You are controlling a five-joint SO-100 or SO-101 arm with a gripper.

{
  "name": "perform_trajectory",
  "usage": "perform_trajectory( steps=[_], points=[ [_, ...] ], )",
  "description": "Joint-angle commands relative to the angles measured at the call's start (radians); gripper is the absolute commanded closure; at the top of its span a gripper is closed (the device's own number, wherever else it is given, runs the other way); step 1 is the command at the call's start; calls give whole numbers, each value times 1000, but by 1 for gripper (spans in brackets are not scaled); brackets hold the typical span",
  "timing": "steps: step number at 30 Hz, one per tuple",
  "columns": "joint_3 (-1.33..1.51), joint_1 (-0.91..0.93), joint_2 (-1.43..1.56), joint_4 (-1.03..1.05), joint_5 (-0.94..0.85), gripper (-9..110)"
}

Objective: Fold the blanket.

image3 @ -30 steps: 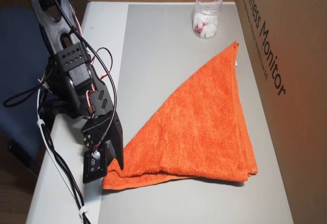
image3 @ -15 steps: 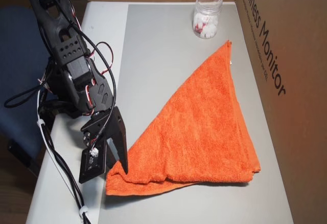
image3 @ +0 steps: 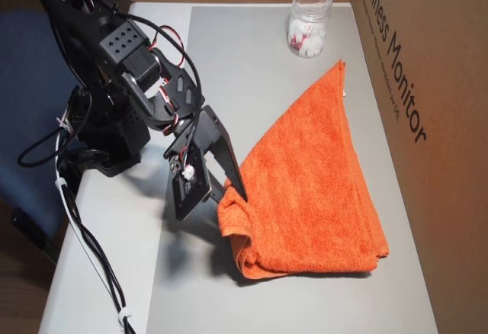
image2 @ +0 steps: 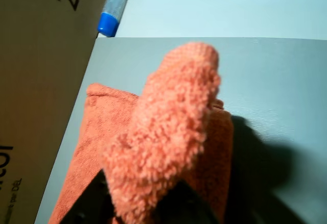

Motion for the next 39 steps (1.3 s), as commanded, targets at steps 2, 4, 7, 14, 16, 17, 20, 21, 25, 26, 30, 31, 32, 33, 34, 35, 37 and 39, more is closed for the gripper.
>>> perform_trajectory(
  steps=[2,4,7,14,16,17,20,21,25,26,30,31,32,33,34,35,37,39],
  points=[
    [-81,-69,28,-11,9,102],
    [-100,-100,28,-11,9,102],
    [-124,-147,28,-11,11,102],
    [-187,-255,25,-11,26,102],
    [-212,-284,17,-11,38,102],
    [-224,-299,15,-11,38,102],
    [-255,-339,12,-11,38,102],
    [-262,-351,12,-11,38,102],
    [-273,-391,12,-12,38,102],
    [-273,-399,12,-12,38,102],
    [-279,-442,11,-14,37,102],
    [-279,-453,11,-14,37,102],
    [-279,-468,9,-14,35,102],
    [-279,-482,9,-14,32,102],
    [-279,-497,3,-14,31,102],
    [-284,-511,-9,-17,29,102],
    [-316,-538,-52,-43,26,102],
    [-365,-563,-103,-63,25,102]
  ],
)
